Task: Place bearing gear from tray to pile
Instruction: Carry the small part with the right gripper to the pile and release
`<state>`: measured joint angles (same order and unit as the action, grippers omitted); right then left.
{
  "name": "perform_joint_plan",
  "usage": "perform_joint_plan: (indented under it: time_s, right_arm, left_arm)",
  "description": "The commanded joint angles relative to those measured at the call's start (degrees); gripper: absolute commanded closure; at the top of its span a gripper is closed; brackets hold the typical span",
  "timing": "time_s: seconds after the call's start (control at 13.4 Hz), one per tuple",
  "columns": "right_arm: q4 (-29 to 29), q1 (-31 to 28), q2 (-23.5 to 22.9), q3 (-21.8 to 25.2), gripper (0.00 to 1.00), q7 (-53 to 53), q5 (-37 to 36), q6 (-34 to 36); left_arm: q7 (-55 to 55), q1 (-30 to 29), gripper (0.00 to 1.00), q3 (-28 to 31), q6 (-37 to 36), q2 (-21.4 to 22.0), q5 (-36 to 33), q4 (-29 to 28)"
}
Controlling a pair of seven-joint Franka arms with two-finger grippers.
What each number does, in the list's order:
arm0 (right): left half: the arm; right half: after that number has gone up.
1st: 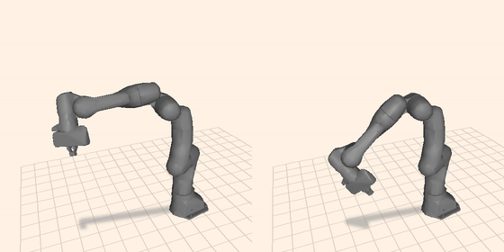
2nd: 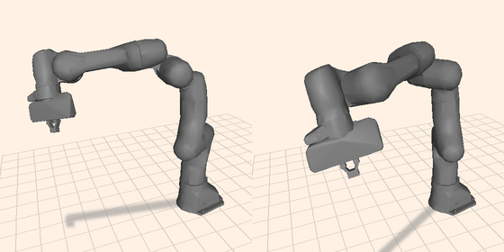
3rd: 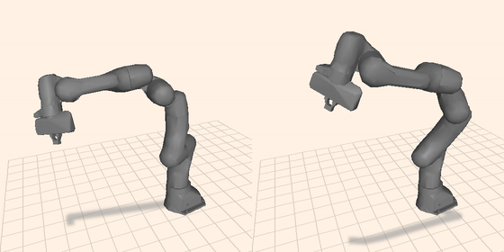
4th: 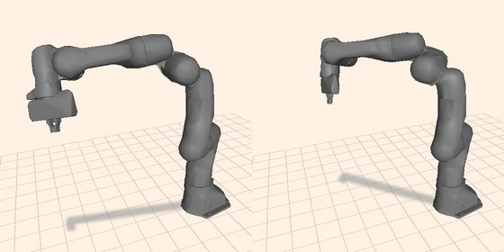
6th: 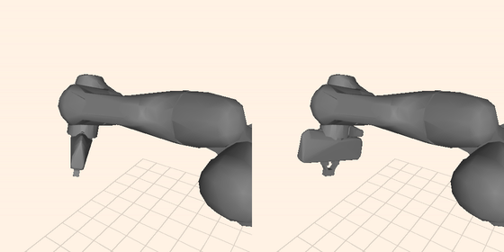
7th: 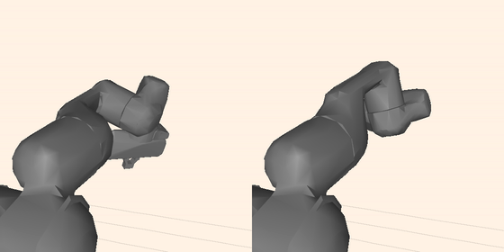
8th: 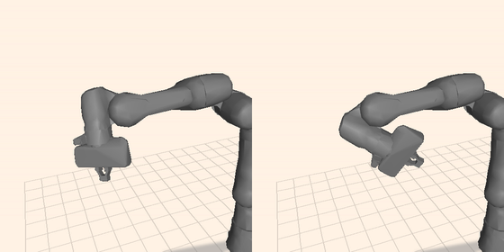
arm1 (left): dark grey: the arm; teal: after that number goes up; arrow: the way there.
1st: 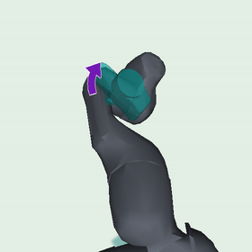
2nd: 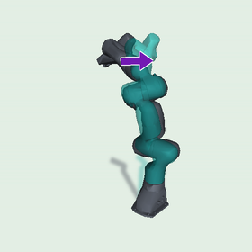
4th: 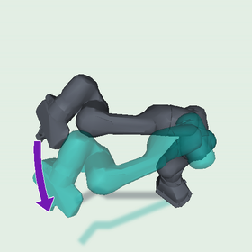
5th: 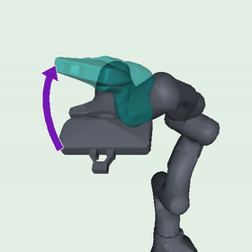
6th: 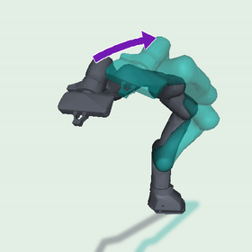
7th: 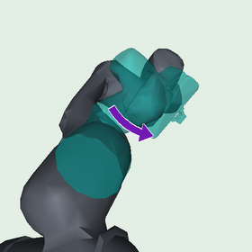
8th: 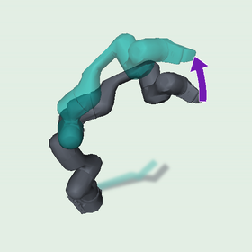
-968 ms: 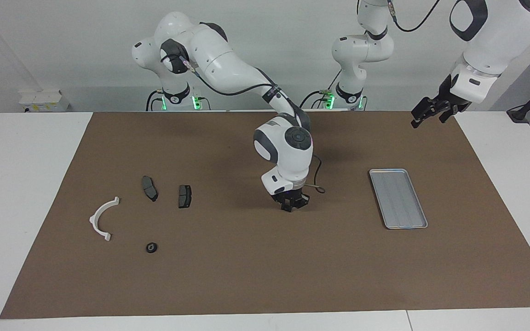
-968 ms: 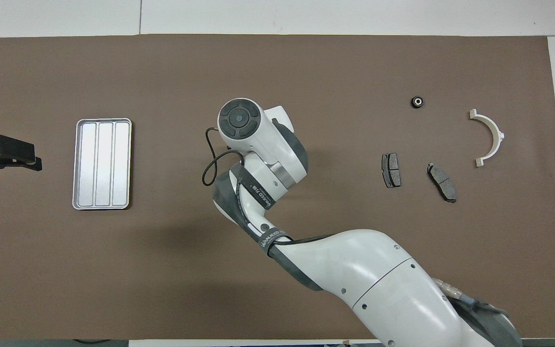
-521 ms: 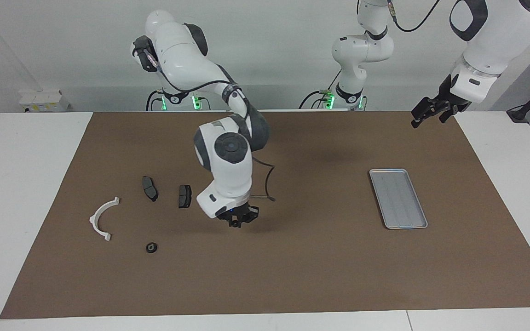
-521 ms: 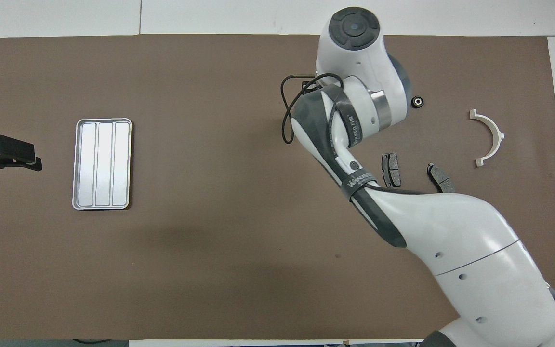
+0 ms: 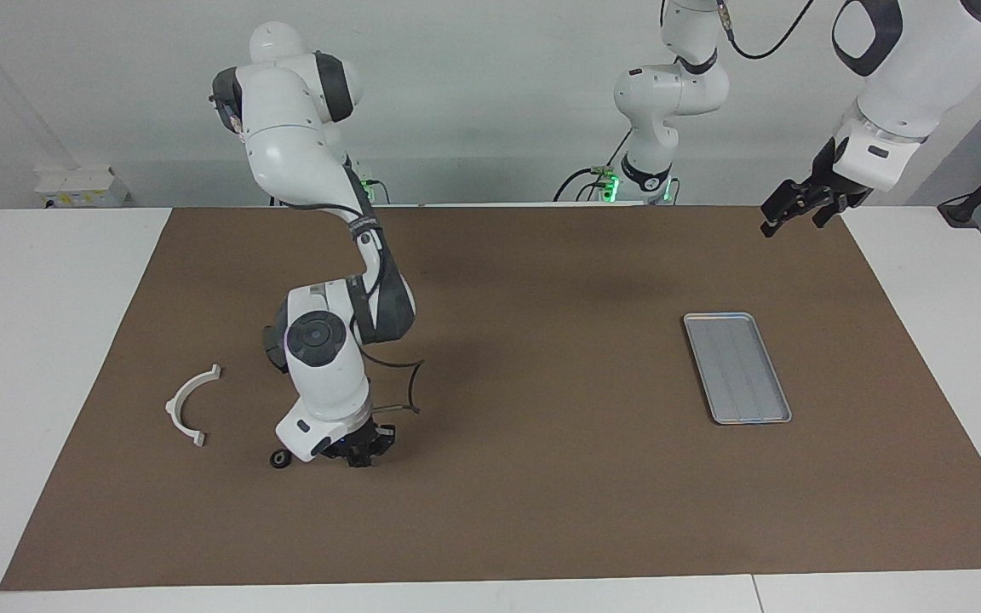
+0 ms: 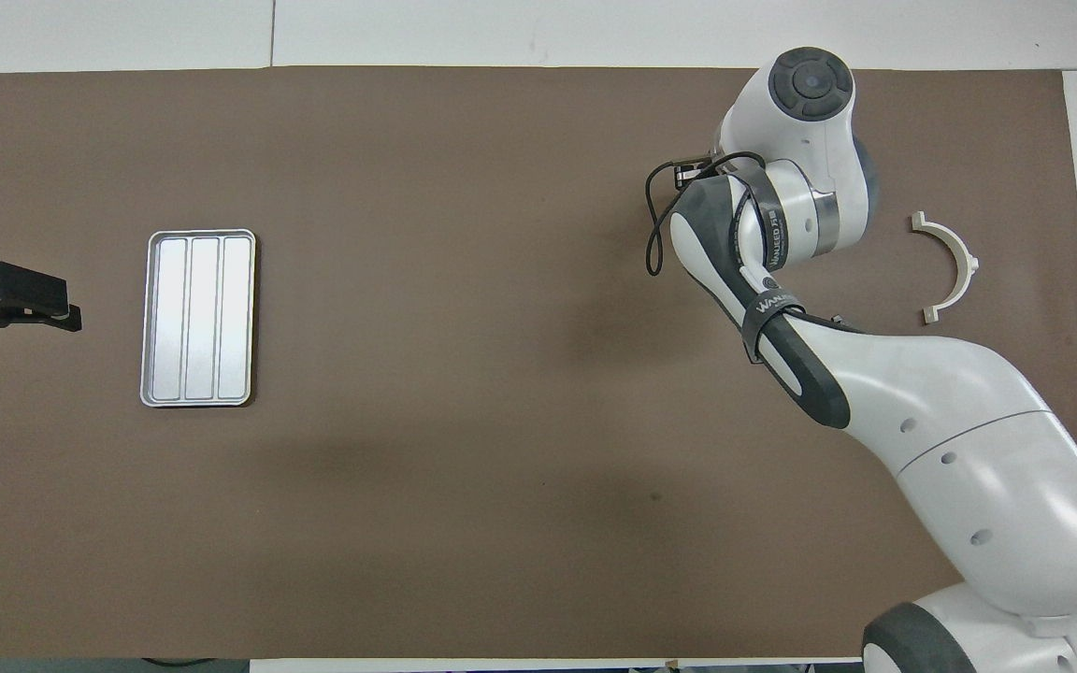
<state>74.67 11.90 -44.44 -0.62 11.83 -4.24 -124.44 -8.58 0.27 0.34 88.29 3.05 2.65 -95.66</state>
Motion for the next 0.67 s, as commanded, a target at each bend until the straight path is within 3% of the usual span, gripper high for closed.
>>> perform_joint_plan:
  time_s: [0.0, 0.22, 0.3, 0.6]
  right_arm:
    - [4.43, -0.65, 2.17, -0.87, 1.00, -1.37, 0.02, -2.48]
    - [4.52, -0.65, 2.17, -0.87, 1.00, -1.37, -0.07, -2.57]
    - [4.52, -0.65, 2.17, -0.87, 0.01, -1.02, 0.10, -2.65]
    - [4.34, -0.21, 3.21, -0.79, 0.00, -0.75, 0.02, -1.34]
  left_arm:
    - [0.67, 0.08, 0.00, 0.10, 0.04, 1.43, -0.54, -1.20]
    - [0.67, 0.08, 0.00, 0.10, 0.04, 1.35, -0.54, -1.20]
    - [0.67, 0.08, 0.00, 0.10, 0.04, 1.35, -0.54, -1.20]
    - [0.67, 0.08, 0.00, 0.10, 0.04, 1.43, -0.54, -1.28]
